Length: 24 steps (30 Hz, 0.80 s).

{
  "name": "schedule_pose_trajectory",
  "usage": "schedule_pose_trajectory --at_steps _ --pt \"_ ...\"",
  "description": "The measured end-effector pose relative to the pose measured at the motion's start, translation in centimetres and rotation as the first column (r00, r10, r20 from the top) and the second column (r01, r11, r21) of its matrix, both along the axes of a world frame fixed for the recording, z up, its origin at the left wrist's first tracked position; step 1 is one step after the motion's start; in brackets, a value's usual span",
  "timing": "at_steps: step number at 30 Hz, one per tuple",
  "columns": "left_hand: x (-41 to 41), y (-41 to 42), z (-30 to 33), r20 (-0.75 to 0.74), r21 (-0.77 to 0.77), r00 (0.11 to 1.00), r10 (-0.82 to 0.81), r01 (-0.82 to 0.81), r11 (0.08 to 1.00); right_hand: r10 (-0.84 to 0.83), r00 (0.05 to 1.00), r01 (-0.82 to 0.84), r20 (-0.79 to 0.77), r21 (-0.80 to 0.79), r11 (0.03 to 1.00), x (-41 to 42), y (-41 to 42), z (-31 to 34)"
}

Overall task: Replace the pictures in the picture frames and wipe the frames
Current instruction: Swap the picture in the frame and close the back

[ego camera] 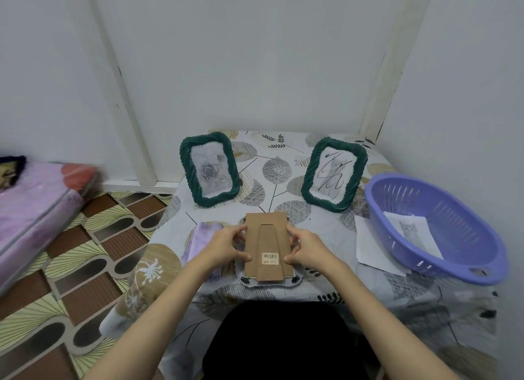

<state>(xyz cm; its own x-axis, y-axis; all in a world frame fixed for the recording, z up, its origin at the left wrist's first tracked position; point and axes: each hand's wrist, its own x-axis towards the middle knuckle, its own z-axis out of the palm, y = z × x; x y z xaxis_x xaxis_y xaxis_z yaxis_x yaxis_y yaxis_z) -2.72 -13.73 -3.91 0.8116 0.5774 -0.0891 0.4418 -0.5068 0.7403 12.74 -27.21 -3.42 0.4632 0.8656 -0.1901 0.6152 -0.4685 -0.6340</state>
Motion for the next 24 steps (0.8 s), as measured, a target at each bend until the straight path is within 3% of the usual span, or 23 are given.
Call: schedule_pose_trajectory --at_steps 4,10,24 --pt "0.3 0.0 -0.1 -0.054 0.052 0.998 -0.017 0.020 0.998 0.028 0.991 -0.016 0.131 -0.095 0.995 -0.2 0.5 -0.3" --pt "0.6 0.2 -0.4 -0.189 0.185 0.981 -0.045 0.080 0.979 0.100 0.976 -0.063 0.191 -0.193 0.979 -0.5 0.9 -0.4" --pt "1.5 -0.5 -0.8 -0.178 0.180 0.979 -0.097 0.129 0.975 0.068 0.964 -0.023 0.258 -0.174 0.984 0.1 -0.1 -0.8"
